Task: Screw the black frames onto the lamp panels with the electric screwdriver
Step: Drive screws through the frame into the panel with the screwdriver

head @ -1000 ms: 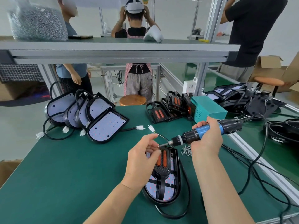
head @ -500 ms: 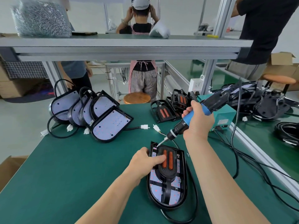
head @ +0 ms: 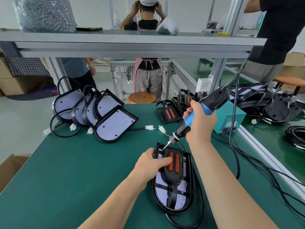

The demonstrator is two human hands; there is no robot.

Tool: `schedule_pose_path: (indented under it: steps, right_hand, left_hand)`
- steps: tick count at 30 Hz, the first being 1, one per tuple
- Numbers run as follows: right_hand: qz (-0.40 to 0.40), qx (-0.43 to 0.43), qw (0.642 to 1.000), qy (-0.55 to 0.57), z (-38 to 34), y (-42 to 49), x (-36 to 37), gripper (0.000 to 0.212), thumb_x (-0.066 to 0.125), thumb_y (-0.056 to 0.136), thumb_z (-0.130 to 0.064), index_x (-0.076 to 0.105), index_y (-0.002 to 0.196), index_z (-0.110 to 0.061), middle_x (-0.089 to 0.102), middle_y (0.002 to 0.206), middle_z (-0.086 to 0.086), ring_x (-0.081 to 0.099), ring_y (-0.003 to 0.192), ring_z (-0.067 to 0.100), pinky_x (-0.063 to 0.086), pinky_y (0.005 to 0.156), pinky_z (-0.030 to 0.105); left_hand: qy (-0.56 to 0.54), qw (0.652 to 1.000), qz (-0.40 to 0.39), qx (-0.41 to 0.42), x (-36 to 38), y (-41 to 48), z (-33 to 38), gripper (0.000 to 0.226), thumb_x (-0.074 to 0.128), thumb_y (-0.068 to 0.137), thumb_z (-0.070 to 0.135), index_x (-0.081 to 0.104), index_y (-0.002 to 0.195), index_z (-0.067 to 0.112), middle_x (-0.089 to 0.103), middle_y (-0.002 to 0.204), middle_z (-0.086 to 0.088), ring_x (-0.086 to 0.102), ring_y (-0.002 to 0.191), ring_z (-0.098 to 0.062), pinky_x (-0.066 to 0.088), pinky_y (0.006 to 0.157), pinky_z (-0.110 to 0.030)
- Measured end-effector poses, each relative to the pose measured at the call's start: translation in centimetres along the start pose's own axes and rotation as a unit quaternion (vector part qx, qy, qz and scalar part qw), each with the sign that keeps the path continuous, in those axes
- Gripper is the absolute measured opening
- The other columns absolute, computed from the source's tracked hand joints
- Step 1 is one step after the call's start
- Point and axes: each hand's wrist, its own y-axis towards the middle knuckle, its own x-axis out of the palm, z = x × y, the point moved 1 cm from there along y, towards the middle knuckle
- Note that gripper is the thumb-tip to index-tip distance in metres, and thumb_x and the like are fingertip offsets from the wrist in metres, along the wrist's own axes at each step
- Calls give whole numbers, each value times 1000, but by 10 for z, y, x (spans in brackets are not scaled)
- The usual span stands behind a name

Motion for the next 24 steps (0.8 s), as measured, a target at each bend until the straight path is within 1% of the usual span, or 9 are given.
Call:
schedule_pose_path:
  steps: [3, 6, 10, 13, 17, 20, 24]
  right_hand:
    - [1, 4, 1000, 5, 0, 0, 0, 19, 69, 86, -1, 52, 84, -8, 56, 59, 3, 51, 46, 18, 47, 48, 26]
    - [-6, 6, 1000, 7, 1, -1, 0, 20, 69, 86, -2, 51, 83, -9, 56, 60, 4, 51, 47, 18, 47, 48, 27]
    - [-19, -8, 1000, 1, 2, -1, 2, 19, 71, 85, -4, 53, 89, -7, 56, 60, 4, 52, 46, 18, 48, 49, 27]
    - [-38, -20, 999, -13, 3, -4, 4, 21, 72, 82, -7, 54, 93, -5, 57, 59, 2, 55, 47, 18, 49, 50, 27]
    - [-53, -28, 998, -13, 3, -5, 7, 24, 72, 76, -12, 56, 93, -4, 57, 60, 3, 54, 49, 19, 49, 51, 27]
    - [-70, -34, 997, -14, 4, -6, 9, 23, 72, 74, -13, 57, 89, -5, 57, 62, 4, 54, 51, 19, 51, 52, 28]
    - [-86, -40, 995, -18, 3, -5, 11, 17, 72, 78, -10, 56, 84, -8, 57, 60, 3, 53, 48, 19, 49, 50, 28]
  left_hand:
    - [-1, 1000, -3, 3, 0, 0, -1, 58, 79, 49, 51, 67, 98, 21, 77, 89, 3, 72, 83, -17, 58, 88, -40]
    - [1, 1000, -4, 2, 0, 1, -2, 54, 79, 53, 50, 67, 97, 20, 76, 90, 3, 71, 83, -16, 57, 82, -35]
    - [2, 1000, -7, 3, -1, 0, -1, 54, 79, 55, 49, 66, 99, 20, 76, 89, 5, 70, 78, -11, 52, 72, -27]
    - [1, 1000, -7, 0, -1, -1, -2, 53, 79, 56, 50, 66, 98, 21, 76, 85, 10, 70, 75, -7, 49, 69, -24]
    - [3, 1000, -9, -4, -2, -1, -2, 52, 79, 56, 51, 66, 98, 23, 75, 83, 12, 69, 74, -4, 48, 69, -24]
    - [2, 1000, -11, -3, -2, -1, -1, 53, 79, 55, 51, 66, 97, 23, 75, 79, 14, 68, 67, 1, 47, 68, -23]
    - [-3, 1000, -12, 2, -2, 0, -3, 55, 79, 53, 52, 67, 98, 23, 77, 86, 8, 71, 77, -7, 51, 74, -26]
